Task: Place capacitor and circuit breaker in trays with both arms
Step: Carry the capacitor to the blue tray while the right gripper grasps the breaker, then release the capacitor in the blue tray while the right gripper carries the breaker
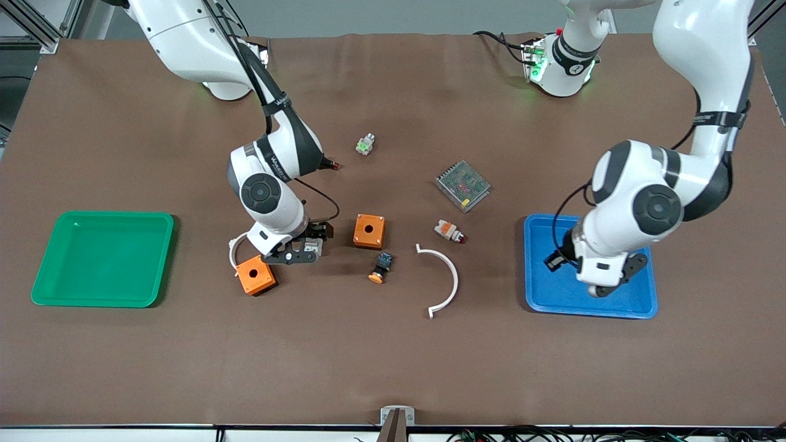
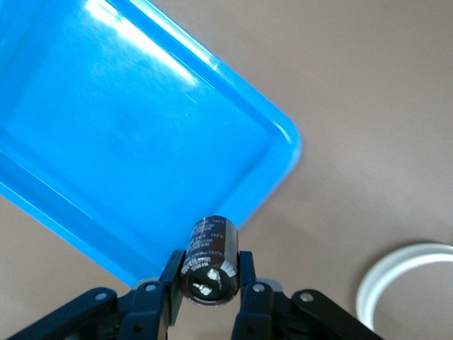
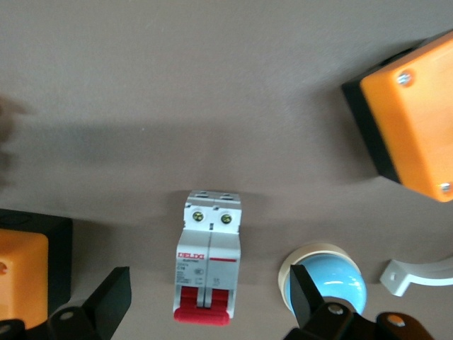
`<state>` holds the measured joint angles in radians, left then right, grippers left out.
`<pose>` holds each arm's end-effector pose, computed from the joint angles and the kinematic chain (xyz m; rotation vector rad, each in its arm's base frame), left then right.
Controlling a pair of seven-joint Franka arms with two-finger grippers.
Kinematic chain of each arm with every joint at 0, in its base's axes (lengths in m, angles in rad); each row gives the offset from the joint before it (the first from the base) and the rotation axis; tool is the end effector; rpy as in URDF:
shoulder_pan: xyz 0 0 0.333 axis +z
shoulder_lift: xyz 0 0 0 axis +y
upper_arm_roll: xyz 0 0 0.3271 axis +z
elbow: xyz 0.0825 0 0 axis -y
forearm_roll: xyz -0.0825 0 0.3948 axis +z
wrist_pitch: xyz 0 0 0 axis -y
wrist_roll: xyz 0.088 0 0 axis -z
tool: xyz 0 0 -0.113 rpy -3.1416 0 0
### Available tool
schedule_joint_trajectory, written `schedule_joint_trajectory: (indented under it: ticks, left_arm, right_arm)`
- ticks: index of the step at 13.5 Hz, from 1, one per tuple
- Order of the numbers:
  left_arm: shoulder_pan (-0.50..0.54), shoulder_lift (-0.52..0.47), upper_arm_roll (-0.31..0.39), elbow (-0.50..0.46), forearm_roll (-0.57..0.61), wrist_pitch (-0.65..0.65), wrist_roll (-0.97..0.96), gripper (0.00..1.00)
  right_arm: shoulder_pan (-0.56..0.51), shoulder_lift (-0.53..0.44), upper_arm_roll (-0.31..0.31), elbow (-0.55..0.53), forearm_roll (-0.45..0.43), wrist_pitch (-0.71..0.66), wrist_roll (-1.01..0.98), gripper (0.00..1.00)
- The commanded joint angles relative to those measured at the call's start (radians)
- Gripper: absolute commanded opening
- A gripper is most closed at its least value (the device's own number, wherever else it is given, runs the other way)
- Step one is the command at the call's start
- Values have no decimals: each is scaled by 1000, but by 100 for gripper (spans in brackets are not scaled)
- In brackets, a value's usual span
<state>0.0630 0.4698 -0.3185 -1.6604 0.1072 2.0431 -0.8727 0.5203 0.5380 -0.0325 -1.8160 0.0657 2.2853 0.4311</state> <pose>0.6629 -0.1425 0.3407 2.9938 0.9150 -0.1232 0.5785 0.3105 0.2329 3.1372 0.0251 -0.1176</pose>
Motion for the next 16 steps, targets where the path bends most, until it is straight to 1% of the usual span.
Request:
schedule_joint_trajectory:
  ticks: [1,3,4,6,8,9,10,12,14,15,16]
  left_arm:
    - [78,39,-11,1,14,20,90,0]
    - [113,70,-5,1,17,45,145,0]
    - [142,91,-7,2,17,52,179,0]
    - [178,136,-5,1,17,77,237,0]
    - [207,171,-5,2,17,94,276,1]
    - [210,190,-5,4,17,101,287,1]
    - [212,202,-5,2,17,110,288,1]
    - [210,211,-4,1,17,114,288,7]
    - [209,214,-4,1,17,114,288,15]
    - [209,214,-4,-1,17,112,288,17]
    - [209,214,-2,-2,17,112,288,21]
  right_arm:
    - [17,26,-7,7,17,11,14,99]
    - [15,31,-7,9,17,11,12,98]
    - [7,31,-7,7,17,8,11,92]
    - [1,31,-7,7,17,5,5,72]
    - [3,31,-7,7,17,3,8,54]
    - [6,31,-7,7,17,5,14,47]
    - [10,31,-7,7,17,6,14,42]
    - [12,31,-7,7,19,6,15,32]
    - [12,27,-7,9,19,2,15,25]
    - [11,17,-7,9,19,-3,15,25]
    - [6,2,-7,9,19,-16,15,25]
